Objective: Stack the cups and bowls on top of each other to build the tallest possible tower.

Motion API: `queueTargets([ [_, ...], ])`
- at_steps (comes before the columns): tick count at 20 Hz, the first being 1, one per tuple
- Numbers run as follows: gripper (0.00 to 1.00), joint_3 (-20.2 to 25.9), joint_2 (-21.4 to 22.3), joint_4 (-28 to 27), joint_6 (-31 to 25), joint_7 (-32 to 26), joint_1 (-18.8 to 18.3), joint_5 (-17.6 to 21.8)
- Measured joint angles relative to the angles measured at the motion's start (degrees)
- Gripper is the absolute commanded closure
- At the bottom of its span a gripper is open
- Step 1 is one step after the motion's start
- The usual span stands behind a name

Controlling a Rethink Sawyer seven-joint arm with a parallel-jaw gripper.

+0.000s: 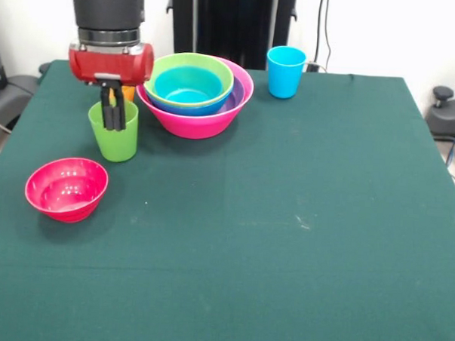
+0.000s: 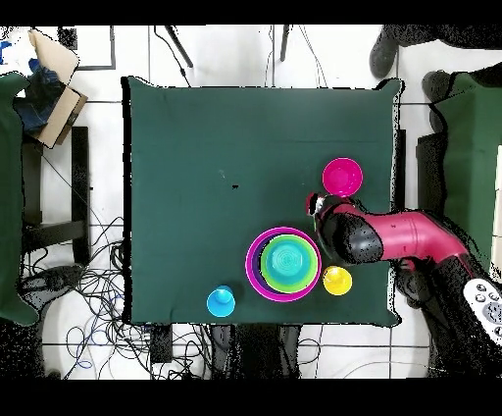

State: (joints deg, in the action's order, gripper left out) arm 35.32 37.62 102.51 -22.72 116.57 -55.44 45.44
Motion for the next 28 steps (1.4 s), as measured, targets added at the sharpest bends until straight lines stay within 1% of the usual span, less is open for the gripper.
queueTargets([
  [7, 1.0, 2.4, -3.7, -4.9, -3.5, -1.8, -2.3, 0.1],
  [10, 1.0, 3.3, -5.5, -7.3, -4.8, -3.4, -2.9, 0.2],
  [12, 1.0, 4.3, -7.7, -10.4, -6.2, -5.7, -3.3, 0.2],
  [15, 1.0, 5.0, -9.4, -12.7, -7.1, -7.7, -3.3, 0.2],
  [16, 0.0, 5.2, -10.1, -13.7, -7.5, -8.5, -3.3, 0.2],
  [22, 0.0, 6.0, -12.3, -17.5, -9.8, -11.5, -3.3, 0.2],
  [28, 0.0, 6.4, -13.0, -18.7, -10.0, -11.6, -3.3, 0.2],
])
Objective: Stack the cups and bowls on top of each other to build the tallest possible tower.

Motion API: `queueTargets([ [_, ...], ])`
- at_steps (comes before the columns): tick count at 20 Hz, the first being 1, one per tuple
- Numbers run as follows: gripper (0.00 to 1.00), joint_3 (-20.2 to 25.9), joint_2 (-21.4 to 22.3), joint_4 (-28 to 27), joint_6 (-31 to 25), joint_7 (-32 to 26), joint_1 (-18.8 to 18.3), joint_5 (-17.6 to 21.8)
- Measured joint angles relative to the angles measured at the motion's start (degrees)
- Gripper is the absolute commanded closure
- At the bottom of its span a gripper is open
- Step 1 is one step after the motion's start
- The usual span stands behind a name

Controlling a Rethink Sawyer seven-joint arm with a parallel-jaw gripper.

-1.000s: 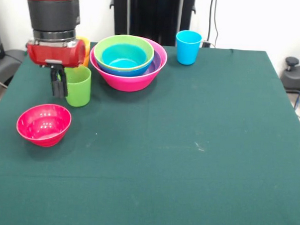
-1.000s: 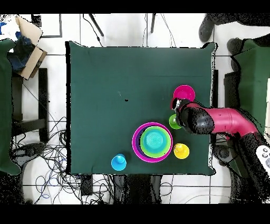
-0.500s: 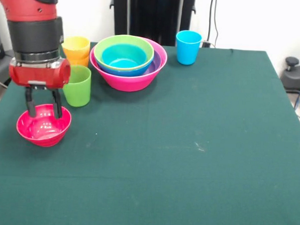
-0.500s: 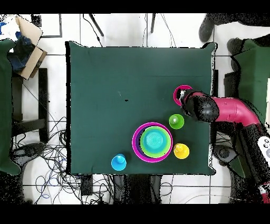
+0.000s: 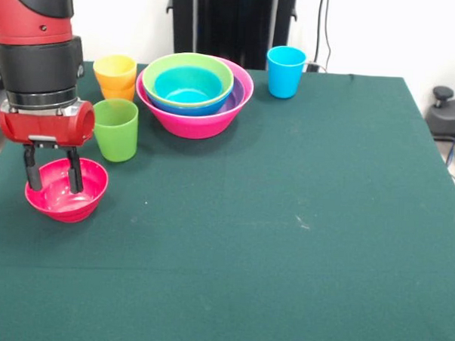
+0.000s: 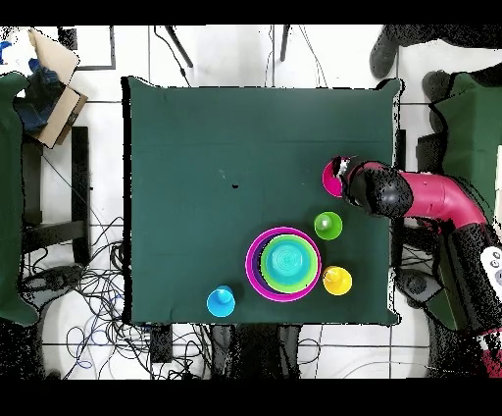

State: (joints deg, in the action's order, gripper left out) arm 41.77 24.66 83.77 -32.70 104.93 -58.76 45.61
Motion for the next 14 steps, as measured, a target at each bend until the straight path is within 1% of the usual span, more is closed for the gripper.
queueTargets([
  [14, 0.0, 0.1, 0.0, 0.0, 0.0, 0.0, 1.1, 0.1],
])
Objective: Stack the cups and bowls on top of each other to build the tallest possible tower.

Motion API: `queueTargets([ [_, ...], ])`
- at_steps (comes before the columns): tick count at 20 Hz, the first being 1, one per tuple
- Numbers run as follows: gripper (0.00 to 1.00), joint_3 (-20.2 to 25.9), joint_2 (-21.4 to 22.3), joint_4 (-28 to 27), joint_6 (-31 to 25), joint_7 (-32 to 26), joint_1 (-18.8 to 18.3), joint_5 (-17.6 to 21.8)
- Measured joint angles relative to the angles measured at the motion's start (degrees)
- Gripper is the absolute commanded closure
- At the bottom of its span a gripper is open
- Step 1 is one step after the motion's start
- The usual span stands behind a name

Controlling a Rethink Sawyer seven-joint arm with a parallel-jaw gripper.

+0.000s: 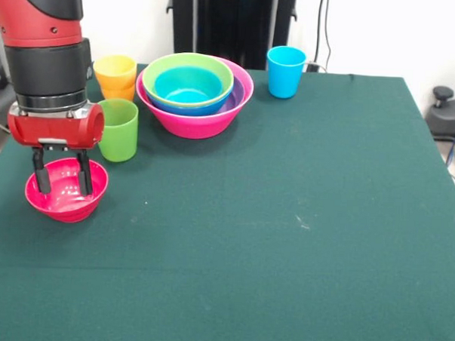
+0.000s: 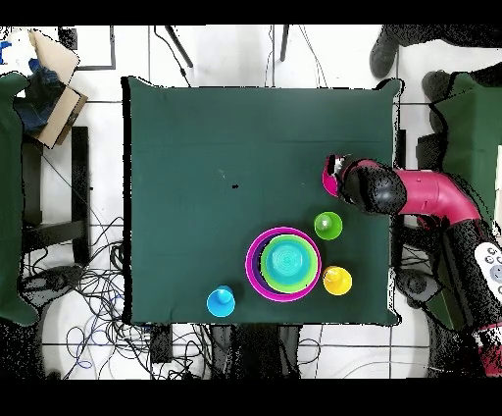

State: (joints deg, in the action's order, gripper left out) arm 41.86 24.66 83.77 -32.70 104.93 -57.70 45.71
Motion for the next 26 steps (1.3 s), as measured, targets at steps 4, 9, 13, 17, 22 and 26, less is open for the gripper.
queueTargets([
  [4, 0.0, 0.0, 0.0, 0.1, 0.0, 0.0, 0.3, 0.0],
  [9, 0.0, -0.2, 0.0, 0.4, 0.0, 0.0, 0.4, 0.1],
  [13, 0.0, -1.2, -0.4, 0.4, 0.6, 0.0, 0.9, 1.8],
  [17, 0.0, -2.5, -1.7, 0.4, 1.5, 0.0, 1.5, 3.7],
  [22, 0.0, -3.2, -3.2, 0.4, 2.1, 0.0, 1.9, 5.1],
  [26, 0.0, -3.5, -4.9, 0.4, 2.5, 0.0, 2.0, 5.8],
])
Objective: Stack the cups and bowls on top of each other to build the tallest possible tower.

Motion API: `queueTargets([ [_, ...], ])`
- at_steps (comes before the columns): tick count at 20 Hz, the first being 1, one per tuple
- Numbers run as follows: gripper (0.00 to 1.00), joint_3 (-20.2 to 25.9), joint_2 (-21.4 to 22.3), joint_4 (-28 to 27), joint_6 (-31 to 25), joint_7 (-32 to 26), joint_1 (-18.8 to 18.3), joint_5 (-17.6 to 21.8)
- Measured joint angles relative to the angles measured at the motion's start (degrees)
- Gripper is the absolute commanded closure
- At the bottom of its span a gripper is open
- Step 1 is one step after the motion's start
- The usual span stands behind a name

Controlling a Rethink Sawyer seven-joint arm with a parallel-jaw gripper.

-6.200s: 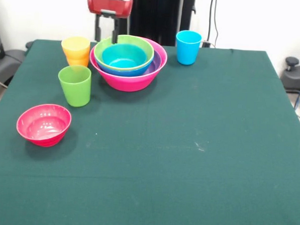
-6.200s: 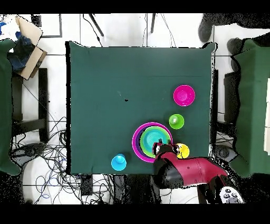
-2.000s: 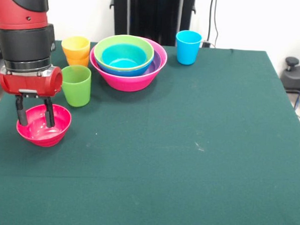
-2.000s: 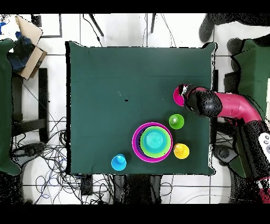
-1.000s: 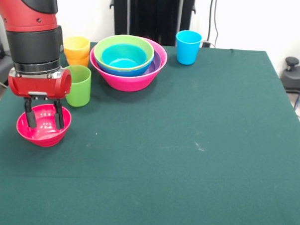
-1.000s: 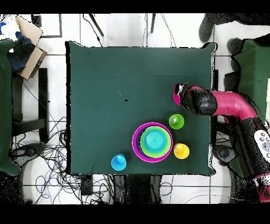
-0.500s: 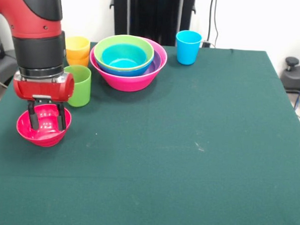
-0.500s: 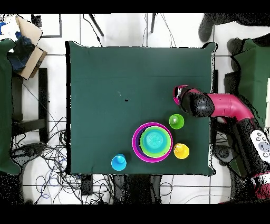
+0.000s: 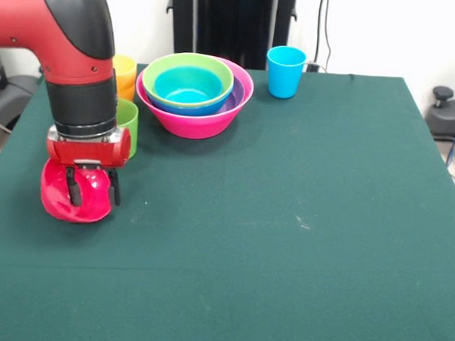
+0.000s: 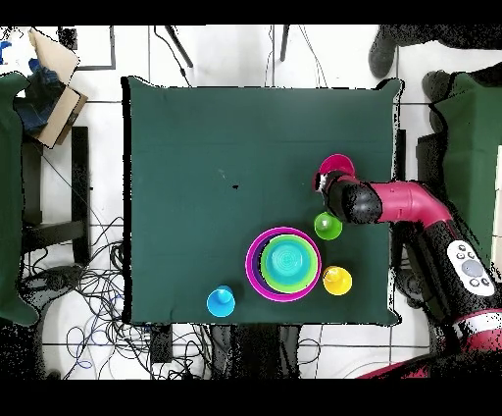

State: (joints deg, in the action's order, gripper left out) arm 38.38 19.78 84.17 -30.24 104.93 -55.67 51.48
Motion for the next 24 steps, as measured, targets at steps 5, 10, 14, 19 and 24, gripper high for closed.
queueTargets([
  [5, 0.0, 0.0, -1.6, -0.1, 0.3, 0.0, -0.1, 0.0],
  [10, 0.0, -0.1, -1.6, -0.1, 0.7, 0.0, -0.1, 0.0],
  [14, 0.0, -0.1, -1.6, -0.1, 0.7, 0.0, -0.1, 0.0],
  [19, 1.0, 0.0, -1.4, -0.1, 0.8, 0.0, 0.0, -0.1],
  [24, 1.0, -0.1, -1.3, -0.1, 1.0, 0.0, 0.2, 0.0],
])
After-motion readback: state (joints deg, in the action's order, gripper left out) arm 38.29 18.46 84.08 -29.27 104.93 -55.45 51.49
